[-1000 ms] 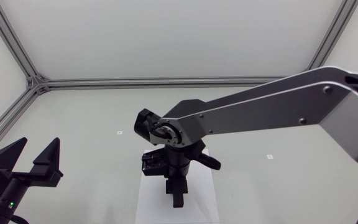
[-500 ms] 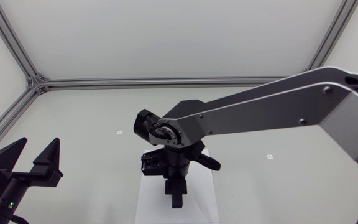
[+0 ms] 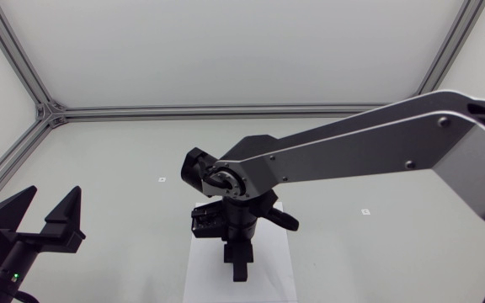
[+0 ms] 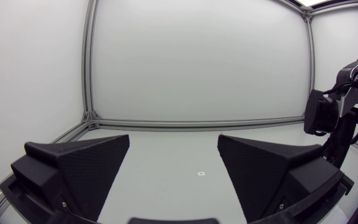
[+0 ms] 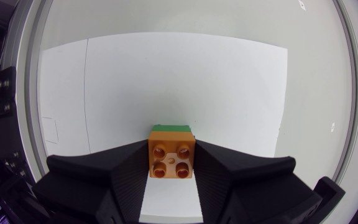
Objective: Pick up the orange 2x2 brick with the right arm and stack it on top of the green 2x2 brick in the center
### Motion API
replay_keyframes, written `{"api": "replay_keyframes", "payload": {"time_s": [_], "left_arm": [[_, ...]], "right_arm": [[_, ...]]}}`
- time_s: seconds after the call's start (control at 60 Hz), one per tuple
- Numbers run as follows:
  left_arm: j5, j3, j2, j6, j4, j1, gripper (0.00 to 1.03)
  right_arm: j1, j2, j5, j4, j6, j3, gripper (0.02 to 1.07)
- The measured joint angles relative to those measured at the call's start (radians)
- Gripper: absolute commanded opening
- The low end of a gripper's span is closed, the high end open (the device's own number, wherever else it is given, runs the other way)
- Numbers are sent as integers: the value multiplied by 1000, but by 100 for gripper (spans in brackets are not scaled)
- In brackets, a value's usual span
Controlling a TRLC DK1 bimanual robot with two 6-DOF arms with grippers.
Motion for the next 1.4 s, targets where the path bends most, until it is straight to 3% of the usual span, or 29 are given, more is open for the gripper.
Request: {"api": "replay_keyframes", "payload": {"time_s": [0.483,0.667,0.85,1.217,1.317,1.4], "left_arm": [[0,0,0,0,0,0,99],[0,0,0,0,0,0,99],[0,0,0,0,0,0,99],[0,0,0,0,0,0,99],[0,0,0,0,0,0,99],[0,0,0,0,0,0,99]], "right_arm": [[0,-5,0,4,-3,-6,45],[0,-5,5,16,-3,-10,74],[0,-5,12,34,-3,-15,92],[0,-9,16,32,-3,-19,94],[0,-24,23,28,-2,-19,103],[0,-47,23,18,-2,-19,102]]}}
